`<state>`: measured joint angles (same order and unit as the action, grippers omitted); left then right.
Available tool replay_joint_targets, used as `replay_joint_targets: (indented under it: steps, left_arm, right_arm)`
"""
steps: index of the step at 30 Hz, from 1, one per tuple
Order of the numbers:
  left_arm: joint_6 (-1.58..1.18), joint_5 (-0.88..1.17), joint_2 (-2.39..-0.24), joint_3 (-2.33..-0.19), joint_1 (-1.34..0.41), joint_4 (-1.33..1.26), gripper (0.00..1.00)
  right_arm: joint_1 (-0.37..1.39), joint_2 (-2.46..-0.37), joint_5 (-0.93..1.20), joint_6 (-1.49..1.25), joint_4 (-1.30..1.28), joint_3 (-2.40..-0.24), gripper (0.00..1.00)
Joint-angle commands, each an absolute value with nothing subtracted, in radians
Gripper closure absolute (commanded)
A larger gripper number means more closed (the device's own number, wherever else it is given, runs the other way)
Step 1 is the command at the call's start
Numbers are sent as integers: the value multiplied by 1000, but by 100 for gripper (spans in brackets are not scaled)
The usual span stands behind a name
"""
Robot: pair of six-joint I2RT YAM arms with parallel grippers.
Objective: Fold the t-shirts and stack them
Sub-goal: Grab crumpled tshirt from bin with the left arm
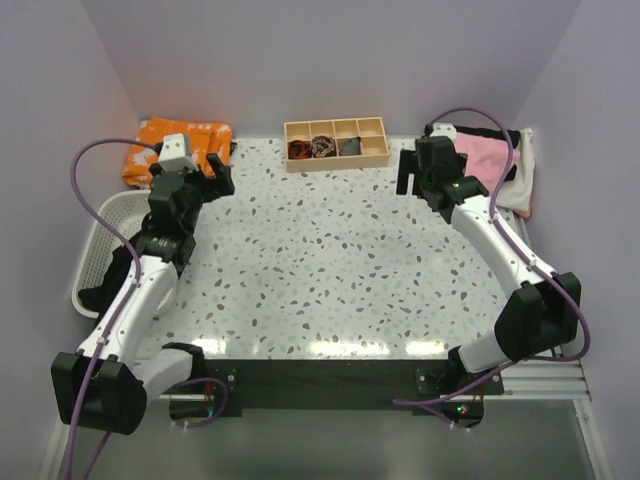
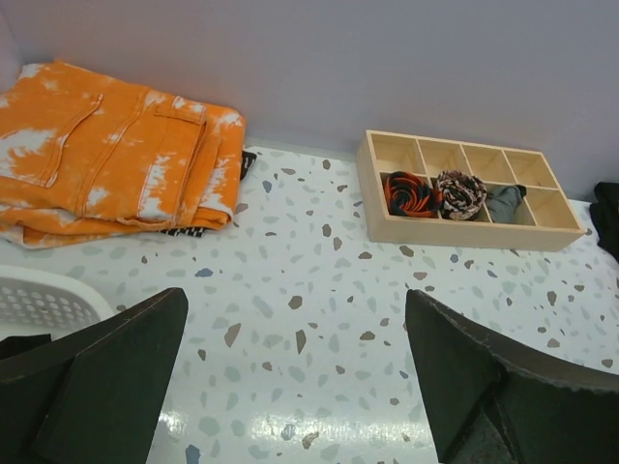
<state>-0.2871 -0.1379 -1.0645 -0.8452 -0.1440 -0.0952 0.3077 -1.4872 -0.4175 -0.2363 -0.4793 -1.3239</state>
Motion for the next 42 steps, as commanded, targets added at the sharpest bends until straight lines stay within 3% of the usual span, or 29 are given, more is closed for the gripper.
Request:
replay_joint_targets:
  steps: [1, 9, 12, 23, 31, 42]
  left_arm:
    - [-311, -269, -1112, -981, -138, -46, 0]
    - [-379, -466, -1189, -1097, -137, 225, 0]
    - [-532, -560, -1190, -1082, -111, 323, 0]
    - [-661, -506, -1218, -1031, 40, 497, 0]
    - [-680, -414, -1278, -911, 152, 443, 4]
    - [-676, -356, -1402, -897, 158, 388, 48]
  right_arm:
    - [310, -1477, -454, -215, -522, -1341, 1]
    - [310, -1519, -465, -221, -563, -1365, 1]
    - [310, -1538, -483, -235, -583, -1367, 1]
    - [310, -1584, -457, -247, -610, -1393, 1]
    - [308, -1614, -446, -255, -620, -1401, 1]
    - [308, -1658, -430, -259, -634, -1416, 1]
